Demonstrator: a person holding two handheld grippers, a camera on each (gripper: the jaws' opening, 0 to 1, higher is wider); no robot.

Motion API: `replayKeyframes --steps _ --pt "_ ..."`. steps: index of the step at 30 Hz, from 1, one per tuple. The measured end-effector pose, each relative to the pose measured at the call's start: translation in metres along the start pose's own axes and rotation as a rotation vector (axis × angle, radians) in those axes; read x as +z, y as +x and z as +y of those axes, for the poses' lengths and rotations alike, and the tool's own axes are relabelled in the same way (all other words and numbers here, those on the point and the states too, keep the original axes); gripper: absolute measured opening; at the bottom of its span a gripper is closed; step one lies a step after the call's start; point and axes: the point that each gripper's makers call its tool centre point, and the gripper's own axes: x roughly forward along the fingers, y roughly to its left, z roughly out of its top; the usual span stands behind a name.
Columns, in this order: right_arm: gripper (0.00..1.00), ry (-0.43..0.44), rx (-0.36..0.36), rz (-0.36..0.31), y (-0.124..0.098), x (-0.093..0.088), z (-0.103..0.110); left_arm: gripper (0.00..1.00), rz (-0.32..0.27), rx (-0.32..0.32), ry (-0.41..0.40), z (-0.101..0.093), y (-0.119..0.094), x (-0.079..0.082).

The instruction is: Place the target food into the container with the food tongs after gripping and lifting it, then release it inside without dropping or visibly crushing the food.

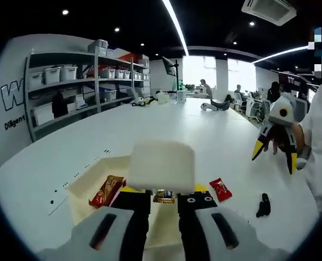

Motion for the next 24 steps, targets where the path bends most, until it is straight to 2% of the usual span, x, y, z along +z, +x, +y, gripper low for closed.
replayKeyframes --steps 9,24 --pt "0.66 0.004 -0.007 0.009 -0.003 -0.003 -0.004 0.17 0.047 0.003 0.016 0.008 0.011 -0.011" --pt "0.66 0.009 -0.006 0.011 -0.003 -0.004 -0.007 0.17 0.07 0.009 0.056 0.014 0.017 -0.013"
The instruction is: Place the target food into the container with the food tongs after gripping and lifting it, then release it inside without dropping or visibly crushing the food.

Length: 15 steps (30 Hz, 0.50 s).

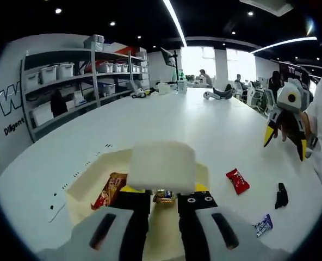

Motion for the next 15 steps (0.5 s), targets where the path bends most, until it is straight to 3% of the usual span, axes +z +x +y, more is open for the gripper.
replayKeyframes --steps 15 --pt "0.66 0.005 -0.002 -0.002 -0.0007 -0.0013 -0.0007 0.18 0.029 -0.002 0.055 0.0066 0.0046 -0.0046"
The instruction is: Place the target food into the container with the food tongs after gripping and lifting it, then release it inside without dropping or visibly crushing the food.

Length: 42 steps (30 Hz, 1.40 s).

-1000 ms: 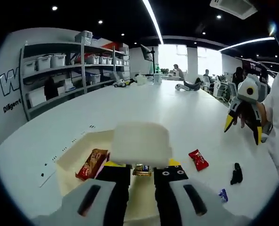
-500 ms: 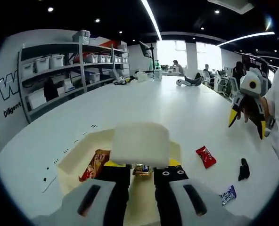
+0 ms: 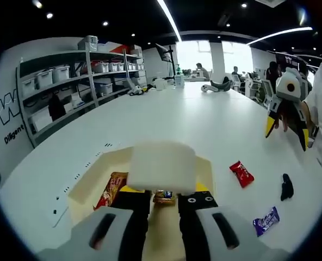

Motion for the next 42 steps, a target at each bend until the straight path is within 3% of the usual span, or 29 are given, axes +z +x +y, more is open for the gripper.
replayKeyframes --steps 13,23,28,42 --pt "0.66 0.002 0.001 0.001 0.0 -0.001 0.0 0.19 0.009 -0.008 0.045 0.003 0.002 0.002" --pt "0.66 0.0 0.007 0.002 0.003 0.0 0.001 0.2 0.005 -0.01 0.068 -0.002 -0.01 0.007" --pt "0.66 -0.001 0.006 0.0 0.002 0.0 0.002 0.2 0.02 -0.011 0.079 -0.007 -0.017 0.0" --pt "0.66 -0.008 0.013 0.001 0.004 0.002 0.005 0.21 0.035 0.056 0.027 0.012 -0.033 -0.017"
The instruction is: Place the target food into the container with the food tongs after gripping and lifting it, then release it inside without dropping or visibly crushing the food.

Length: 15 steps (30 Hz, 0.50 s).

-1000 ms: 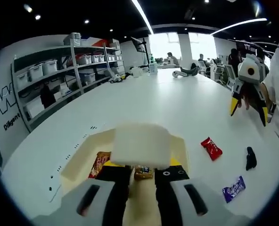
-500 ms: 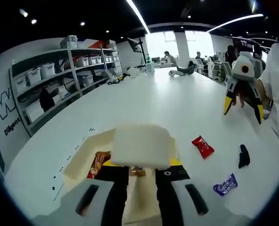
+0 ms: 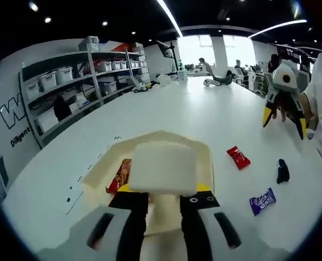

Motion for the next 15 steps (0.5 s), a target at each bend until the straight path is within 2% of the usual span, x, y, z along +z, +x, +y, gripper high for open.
replayKeyframes --steps 9,15 --pt "0.66 0.002 -0.002 0.004 0.001 -0.001 -0.001 0.21 -0.007 -0.004 -0.005 -0.002 0.0 0.001" --pt "0.66 -0.001 0.001 0.002 0.002 0.0 0.0 0.21 -0.022 -0.016 -0.004 -0.012 0.006 0.011"
